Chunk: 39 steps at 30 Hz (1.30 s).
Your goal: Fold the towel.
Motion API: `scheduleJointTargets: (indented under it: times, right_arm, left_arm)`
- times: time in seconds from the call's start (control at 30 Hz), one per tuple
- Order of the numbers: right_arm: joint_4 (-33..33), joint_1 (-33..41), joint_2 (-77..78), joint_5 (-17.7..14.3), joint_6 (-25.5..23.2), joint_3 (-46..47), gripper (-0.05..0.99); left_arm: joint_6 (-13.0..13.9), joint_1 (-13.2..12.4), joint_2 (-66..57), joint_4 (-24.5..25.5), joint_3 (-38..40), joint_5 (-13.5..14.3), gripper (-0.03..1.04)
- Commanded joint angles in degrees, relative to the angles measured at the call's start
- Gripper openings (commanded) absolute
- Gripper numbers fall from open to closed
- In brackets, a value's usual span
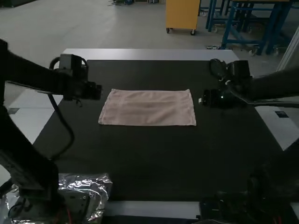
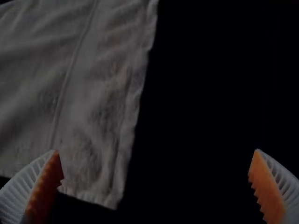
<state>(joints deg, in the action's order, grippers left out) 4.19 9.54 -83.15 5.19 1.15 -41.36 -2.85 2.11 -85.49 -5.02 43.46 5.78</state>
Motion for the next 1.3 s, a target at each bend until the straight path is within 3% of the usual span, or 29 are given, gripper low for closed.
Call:
scheduleJointTargets:
  times: [0.0, 0.33, 1.27]
  right_arm:
    - [2.76, 0.74, -2.71, 0.79, -0.53, -2.93, 0.91]
    - [6.10, 0.74, -18.97, 2.28, 1.84, -11.90, 0.91]
    - [6.45, 2.85, -42.97, 2.19, 2.54, -35.80, 0.91]
  left_arm:
    - [-0.22, -0.09, -3.19, -2.19, 3.12, -0.60, 0.93]
    - [0.13, -0.09, -15.23, -5.79, 9.27, -2.09, 0.96]
    - [0.39, -0.44, -35.97, -2.10, 28.26, -4.81, 0.96]
